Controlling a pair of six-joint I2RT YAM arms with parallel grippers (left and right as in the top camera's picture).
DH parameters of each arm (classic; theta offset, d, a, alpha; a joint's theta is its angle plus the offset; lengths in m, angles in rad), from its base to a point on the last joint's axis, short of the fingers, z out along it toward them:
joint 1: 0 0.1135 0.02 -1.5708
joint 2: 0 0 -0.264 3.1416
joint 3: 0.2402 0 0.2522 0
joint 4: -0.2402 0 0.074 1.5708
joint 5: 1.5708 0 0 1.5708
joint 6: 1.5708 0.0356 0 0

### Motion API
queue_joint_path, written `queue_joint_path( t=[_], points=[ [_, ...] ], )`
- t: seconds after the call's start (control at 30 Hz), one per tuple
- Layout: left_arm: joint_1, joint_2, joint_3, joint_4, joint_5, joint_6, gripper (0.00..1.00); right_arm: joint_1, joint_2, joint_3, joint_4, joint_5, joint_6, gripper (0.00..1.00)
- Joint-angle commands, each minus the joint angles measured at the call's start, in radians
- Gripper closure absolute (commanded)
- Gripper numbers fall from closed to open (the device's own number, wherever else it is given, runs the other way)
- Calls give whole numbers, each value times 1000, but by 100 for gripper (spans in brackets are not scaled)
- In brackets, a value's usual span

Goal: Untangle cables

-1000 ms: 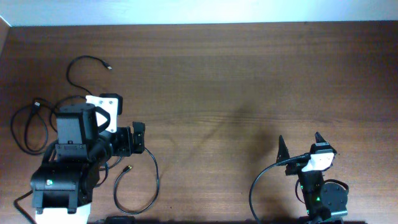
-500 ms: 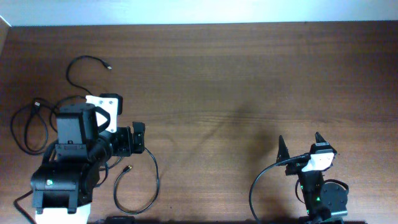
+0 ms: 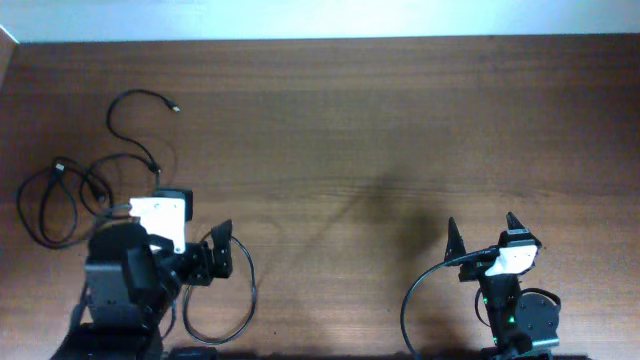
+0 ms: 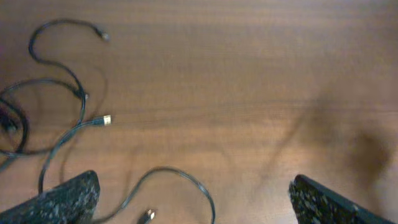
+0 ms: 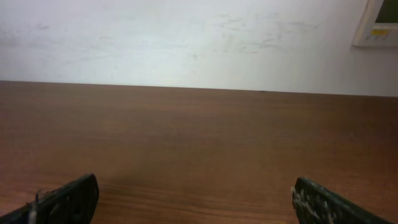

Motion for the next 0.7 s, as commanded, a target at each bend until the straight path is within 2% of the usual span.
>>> queue_joint_path(
  t=[0.0, 0.2, 0.27, 0.4, 0.5, 0.6, 0.67],
  points=[
    [-5, -135, -217, 195, 7, 16, 1, -3, -8, -5, -8, -7, -7, 2],
    [-6, -468, -550, 644, 101, 14, 1, -3, -8, -5, -8, -7, -7, 2],
    [-6, -497, -605, 739, 101, 14, 1, -3, -8, -5, -8, -7, -7, 2],
    [-6, -566, -774, 1066, 115, 14, 1, -3, -8, -5, -8, -7, -7, 2],
    [-6, -662, -868, 1208, 128, 14, 1, -3, -8, -5, -8, -7, -7, 2],
    [-8, -661, -956, 1391, 130, 15, 1, -3, -8, -5, -8, -7, -7, 2],
    [-10, -661, -977, 1355, 126, 24, 1, -3, -8, -5, -8, -7, -7, 2]
  ],
)
